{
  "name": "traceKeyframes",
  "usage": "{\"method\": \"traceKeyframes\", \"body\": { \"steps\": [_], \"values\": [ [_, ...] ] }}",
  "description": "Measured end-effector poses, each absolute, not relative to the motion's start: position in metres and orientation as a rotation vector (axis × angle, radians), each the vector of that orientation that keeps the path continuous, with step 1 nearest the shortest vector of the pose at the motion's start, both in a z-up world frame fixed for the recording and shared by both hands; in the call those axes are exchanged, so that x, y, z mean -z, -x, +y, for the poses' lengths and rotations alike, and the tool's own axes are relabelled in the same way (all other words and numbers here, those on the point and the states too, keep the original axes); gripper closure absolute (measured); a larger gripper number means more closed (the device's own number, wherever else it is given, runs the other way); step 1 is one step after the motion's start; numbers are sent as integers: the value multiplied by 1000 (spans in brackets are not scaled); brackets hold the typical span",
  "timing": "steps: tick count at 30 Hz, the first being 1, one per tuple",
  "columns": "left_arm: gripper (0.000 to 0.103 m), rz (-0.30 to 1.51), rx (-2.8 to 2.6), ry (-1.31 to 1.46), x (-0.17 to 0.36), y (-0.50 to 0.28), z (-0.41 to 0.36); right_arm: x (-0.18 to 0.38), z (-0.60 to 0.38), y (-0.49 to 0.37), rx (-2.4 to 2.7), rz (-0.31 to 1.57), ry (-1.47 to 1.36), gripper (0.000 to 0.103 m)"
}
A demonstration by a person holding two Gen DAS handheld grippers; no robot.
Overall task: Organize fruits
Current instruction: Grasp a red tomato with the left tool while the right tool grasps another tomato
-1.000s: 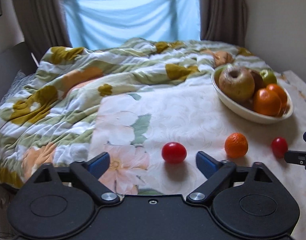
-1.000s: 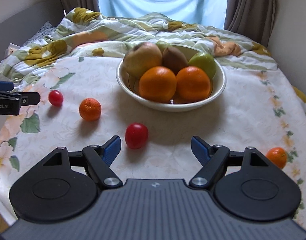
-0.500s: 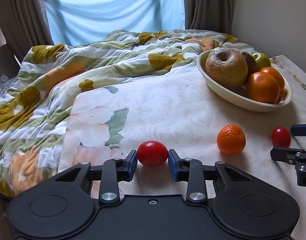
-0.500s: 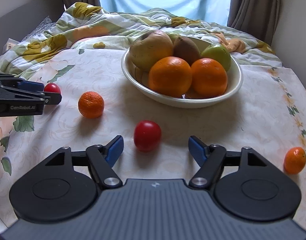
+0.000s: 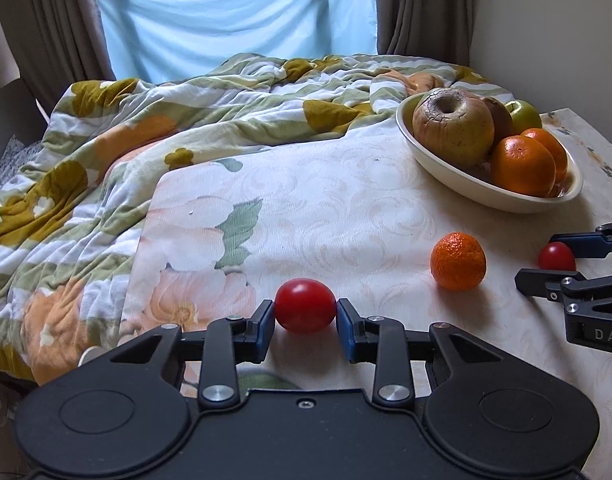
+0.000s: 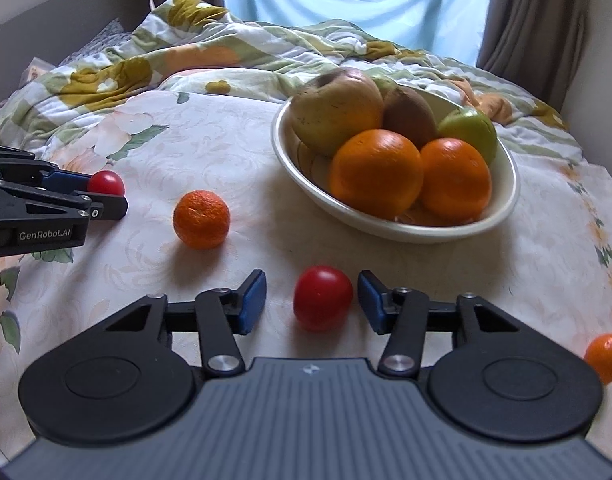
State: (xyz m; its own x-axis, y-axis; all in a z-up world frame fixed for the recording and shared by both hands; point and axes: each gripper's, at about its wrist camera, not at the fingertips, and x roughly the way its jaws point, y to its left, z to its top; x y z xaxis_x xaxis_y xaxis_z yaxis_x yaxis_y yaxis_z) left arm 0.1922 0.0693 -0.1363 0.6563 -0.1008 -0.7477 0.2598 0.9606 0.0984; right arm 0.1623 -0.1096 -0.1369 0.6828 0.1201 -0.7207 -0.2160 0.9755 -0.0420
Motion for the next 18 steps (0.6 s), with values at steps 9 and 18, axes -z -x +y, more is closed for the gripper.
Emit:
{"method": "traceKeyframes", "body": {
  "steps": [9,18],
  "values": [
    [66,846,194,-181,130,-182,72,134,-108,-163,-191,807,150,58],
    [66,856,177,-139,109,-166,74,115,-106,-157,-207,798,143,59]
  ]
}}
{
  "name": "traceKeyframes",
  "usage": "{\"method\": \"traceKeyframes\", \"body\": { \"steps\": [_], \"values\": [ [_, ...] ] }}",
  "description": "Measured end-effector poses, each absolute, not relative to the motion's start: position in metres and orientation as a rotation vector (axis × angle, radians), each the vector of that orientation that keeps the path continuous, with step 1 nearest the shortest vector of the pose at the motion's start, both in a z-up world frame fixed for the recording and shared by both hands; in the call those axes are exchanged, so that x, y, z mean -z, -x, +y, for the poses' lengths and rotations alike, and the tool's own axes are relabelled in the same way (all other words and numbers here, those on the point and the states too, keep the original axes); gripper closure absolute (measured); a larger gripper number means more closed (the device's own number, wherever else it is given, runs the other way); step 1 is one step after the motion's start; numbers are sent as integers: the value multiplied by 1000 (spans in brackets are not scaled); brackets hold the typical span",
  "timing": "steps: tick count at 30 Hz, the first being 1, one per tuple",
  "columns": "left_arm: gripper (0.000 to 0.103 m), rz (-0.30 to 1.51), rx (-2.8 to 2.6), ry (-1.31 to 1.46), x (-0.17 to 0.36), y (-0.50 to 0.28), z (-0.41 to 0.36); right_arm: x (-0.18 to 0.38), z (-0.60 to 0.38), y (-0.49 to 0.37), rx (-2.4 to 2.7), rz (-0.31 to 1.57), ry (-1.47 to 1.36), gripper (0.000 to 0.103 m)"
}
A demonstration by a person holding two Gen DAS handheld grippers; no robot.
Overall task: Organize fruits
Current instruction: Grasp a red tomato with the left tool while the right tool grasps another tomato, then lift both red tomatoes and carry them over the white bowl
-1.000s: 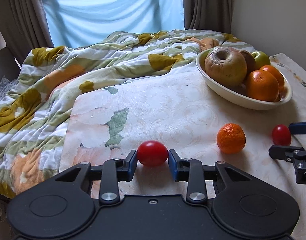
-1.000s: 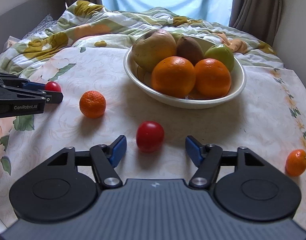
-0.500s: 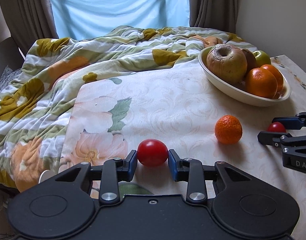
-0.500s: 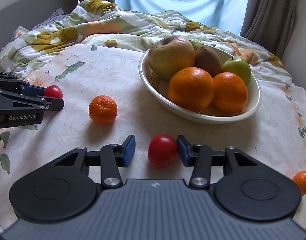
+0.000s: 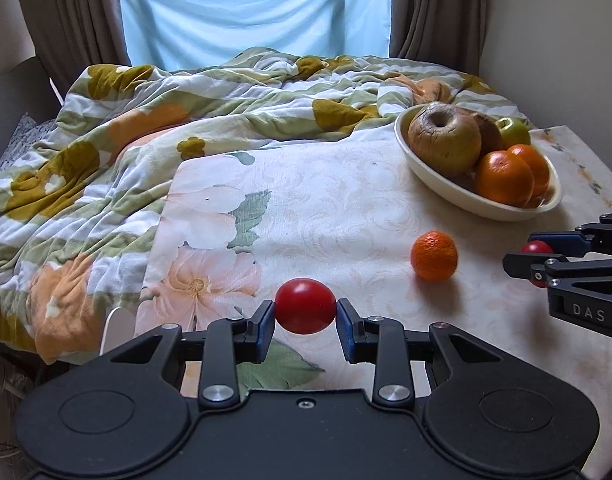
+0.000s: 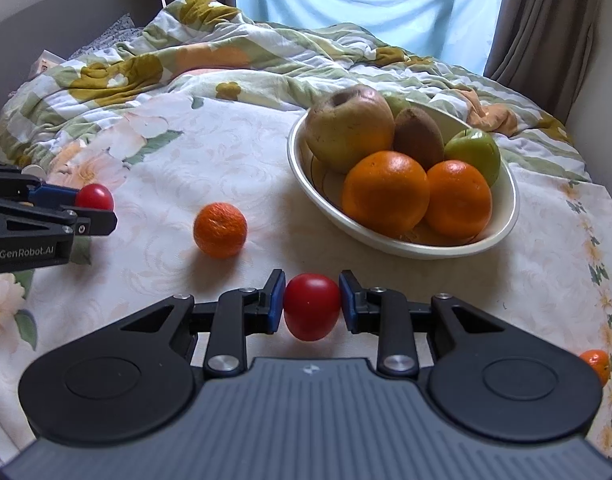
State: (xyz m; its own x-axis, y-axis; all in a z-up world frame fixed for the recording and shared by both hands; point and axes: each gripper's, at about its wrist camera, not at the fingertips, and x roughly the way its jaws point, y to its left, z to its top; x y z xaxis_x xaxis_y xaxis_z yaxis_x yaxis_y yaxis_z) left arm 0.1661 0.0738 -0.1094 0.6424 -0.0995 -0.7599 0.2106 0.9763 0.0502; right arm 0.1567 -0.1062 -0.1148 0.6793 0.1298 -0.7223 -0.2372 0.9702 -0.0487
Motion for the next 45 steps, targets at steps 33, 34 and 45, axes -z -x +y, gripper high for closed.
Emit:
{"method": "traceKeyframes", "body": {
  "steps": [33,34,45],
  "values": [
    [66,740,142,-56,26,-200,-54,13,-229,-205,-265,736,169,59],
    [66,743,141,-56,28,-204,-59,15,-233,-209,-270,738,167,59],
    [66,794,159,-72,57,-247,-107,36,-262,-253,-318,767,150,59]
  ]
}}
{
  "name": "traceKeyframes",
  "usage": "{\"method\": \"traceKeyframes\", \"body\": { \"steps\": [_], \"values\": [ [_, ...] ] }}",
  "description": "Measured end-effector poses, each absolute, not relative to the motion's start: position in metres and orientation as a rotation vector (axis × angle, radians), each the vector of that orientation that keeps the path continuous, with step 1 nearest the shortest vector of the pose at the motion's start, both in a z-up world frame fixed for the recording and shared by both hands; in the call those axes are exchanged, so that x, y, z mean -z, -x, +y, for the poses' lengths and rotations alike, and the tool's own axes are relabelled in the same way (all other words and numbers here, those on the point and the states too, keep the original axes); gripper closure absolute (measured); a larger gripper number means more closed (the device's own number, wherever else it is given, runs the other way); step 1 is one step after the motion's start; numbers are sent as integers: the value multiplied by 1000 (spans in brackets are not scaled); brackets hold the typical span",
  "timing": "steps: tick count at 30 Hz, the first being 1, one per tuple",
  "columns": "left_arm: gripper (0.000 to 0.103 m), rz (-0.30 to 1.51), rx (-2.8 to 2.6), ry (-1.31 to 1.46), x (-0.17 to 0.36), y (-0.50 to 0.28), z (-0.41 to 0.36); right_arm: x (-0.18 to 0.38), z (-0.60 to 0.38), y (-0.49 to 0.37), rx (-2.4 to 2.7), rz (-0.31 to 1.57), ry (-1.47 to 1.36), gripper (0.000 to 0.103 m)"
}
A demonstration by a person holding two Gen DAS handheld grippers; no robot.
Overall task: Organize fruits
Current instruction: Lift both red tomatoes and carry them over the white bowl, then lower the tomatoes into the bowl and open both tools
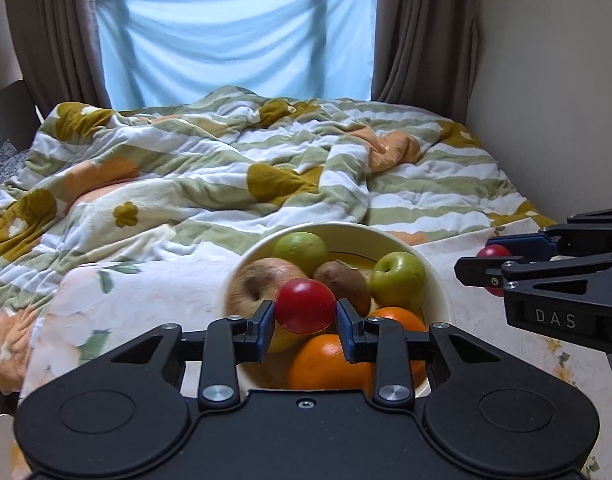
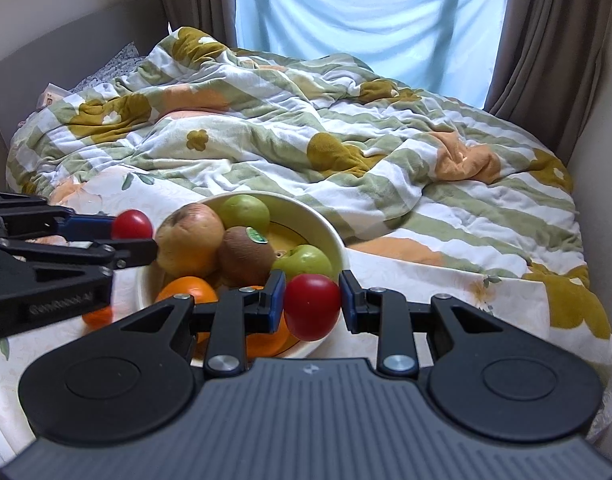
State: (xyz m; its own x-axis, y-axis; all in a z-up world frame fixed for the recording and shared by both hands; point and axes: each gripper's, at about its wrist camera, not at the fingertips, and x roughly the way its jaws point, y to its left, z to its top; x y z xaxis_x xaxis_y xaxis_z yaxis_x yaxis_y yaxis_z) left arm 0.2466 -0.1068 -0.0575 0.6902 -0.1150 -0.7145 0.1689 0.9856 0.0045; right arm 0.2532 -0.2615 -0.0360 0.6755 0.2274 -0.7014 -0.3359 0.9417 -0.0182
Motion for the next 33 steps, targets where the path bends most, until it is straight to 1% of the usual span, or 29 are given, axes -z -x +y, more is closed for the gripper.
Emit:
{"method": "traceKeyframes", "body": {
  "steps": [9,10,11,12,13,14,25,33],
  "values": [
    [66,844,183,-95,75,-260,-128,52,-280,-275,-320,795,135,59],
    [58,840,184,-95,75,-260,-128,53,-282,-277,-320,797,134,59],
    [39,835,186,-94,73,-259,-128,53,-282,-278,-319,798,133,59],
    [28,823,188,-96,71,-257,-128,53,-283,-279,-319,799,132,59],
    [13,804,183,-105,69,-253,-128,53,-283,-280,-319,799,130,59],
    [12,786,178,-118,66,-251,-127,52,-284,-281,-319,798,128,59],
    [11,765,124,-93,52,-240,-94,46,-269,-292,-348,776,117,59],
    [11,764,72,-79,48,-230,-70,53,-240,-296,-409,752,99,59]
  ]
}}
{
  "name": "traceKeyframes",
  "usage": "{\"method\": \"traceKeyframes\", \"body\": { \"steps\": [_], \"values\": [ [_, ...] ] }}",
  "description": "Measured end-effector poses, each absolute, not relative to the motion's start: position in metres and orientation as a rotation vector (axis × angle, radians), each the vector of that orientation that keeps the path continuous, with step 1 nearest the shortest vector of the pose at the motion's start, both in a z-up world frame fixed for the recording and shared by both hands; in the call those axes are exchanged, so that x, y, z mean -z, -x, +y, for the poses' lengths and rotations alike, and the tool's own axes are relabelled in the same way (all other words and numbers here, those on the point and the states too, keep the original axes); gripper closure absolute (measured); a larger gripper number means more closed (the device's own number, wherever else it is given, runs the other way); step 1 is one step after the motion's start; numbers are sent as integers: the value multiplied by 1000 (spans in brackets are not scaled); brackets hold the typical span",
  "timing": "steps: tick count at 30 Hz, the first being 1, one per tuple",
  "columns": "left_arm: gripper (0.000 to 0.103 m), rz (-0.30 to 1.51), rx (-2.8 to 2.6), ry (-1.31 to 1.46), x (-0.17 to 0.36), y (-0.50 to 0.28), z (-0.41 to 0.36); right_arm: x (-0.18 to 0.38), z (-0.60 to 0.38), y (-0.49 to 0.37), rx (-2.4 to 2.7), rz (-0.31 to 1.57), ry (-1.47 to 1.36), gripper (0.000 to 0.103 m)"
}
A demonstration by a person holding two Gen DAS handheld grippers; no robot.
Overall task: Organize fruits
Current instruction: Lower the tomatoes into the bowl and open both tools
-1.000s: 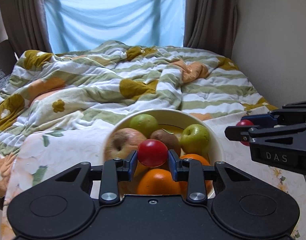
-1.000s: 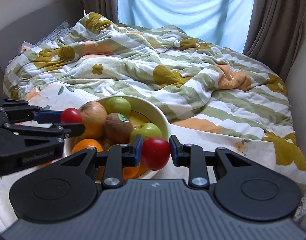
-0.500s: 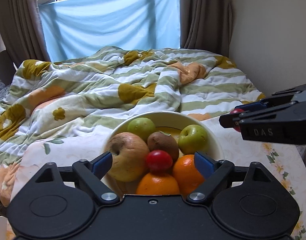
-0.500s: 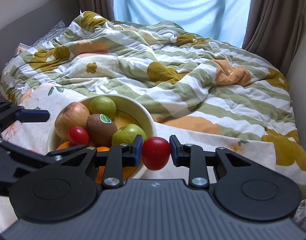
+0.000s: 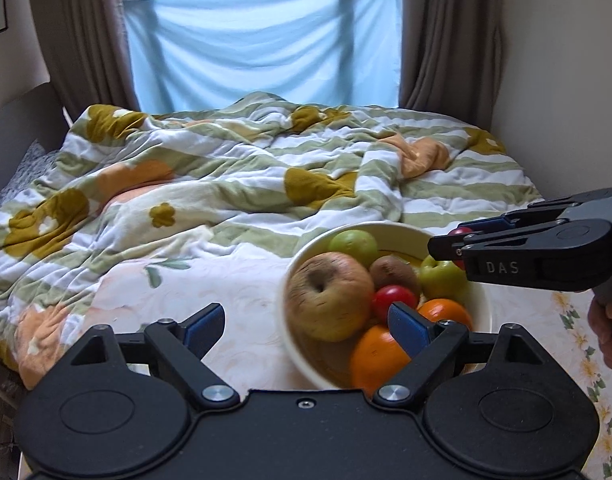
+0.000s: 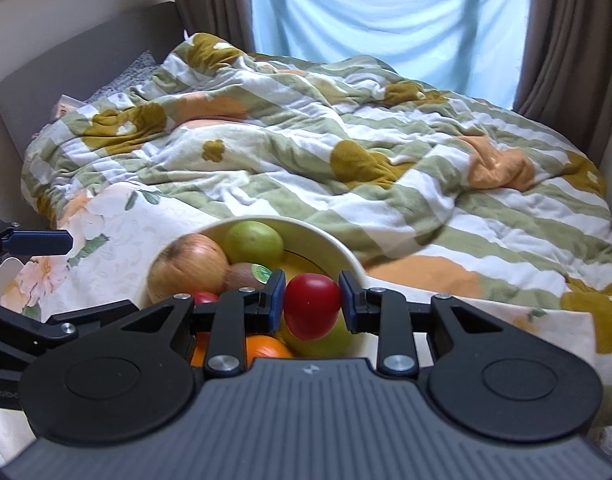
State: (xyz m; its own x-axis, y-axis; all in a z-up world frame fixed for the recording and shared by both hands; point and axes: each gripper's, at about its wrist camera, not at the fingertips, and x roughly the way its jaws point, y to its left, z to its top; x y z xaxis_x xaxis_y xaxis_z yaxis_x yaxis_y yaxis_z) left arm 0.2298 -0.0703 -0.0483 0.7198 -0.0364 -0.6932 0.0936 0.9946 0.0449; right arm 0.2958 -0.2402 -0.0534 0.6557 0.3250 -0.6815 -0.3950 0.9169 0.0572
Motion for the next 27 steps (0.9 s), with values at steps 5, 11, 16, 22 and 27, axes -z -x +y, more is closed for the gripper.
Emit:
{"method": "traceKeyframes", "body": {
  "steps": [5,11,16,22,27],
  "values": [
    [11,766,48,-67,49,-219,-59,61,-228,-291,-439,733,96,59],
    [11,770,37,-54,52,-208,-50,71,-225,-287,-441,728,93,59],
    [11,763,36,-45,51,-196,-45,73,-226,-278,-429,691,107,33],
    [11,747,49,-28,41,-182,-36,61,-229,-256,-392,655,98,14],
    [11,719,67,-39,27,-167,-32,46,-228,-233,-353,645,100,11]
  ]
}}
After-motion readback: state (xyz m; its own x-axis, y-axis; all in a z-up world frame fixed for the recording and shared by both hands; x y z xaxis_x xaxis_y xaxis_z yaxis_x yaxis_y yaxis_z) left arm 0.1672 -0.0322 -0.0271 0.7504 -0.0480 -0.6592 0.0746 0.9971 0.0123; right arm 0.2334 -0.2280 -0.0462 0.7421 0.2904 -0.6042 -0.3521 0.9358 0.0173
